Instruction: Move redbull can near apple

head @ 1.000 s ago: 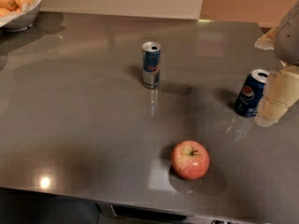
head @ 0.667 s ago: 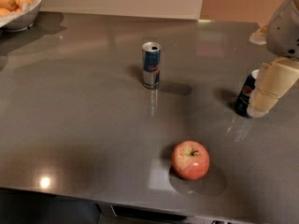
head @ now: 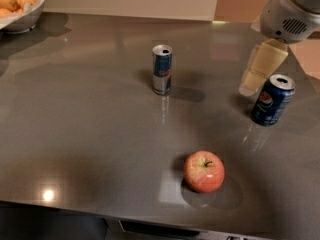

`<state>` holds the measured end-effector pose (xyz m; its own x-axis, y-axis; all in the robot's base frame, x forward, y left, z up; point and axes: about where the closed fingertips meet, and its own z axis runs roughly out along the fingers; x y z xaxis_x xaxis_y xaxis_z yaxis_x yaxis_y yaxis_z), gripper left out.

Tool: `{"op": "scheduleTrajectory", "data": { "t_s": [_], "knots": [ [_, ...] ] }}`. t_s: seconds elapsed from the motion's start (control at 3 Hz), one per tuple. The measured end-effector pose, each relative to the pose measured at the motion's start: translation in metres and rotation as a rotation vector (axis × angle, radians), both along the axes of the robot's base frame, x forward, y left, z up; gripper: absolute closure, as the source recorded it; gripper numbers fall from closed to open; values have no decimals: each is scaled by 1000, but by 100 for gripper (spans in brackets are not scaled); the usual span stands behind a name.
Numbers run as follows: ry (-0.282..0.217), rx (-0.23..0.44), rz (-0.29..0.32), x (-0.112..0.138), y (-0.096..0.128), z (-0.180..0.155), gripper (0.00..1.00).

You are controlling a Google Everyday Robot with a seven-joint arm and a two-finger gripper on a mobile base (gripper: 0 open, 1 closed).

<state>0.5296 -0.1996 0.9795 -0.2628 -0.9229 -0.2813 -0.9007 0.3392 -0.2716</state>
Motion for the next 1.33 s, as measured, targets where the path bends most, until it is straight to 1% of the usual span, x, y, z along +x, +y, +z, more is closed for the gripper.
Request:
{"op": "scheduleTrajectory", "data": {
  "t_s": [0.33, 0.67, 1.0, 1.33],
  "knots": [
    [-22, 75, 5, 54, 19, -12, 0],
    [-22, 147, 4, 90, 33, -26, 0],
    [-4, 235, 16, 117, 60, -45, 0],
    [19, 307, 48, 131, 89, -60, 0]
  ]
}}
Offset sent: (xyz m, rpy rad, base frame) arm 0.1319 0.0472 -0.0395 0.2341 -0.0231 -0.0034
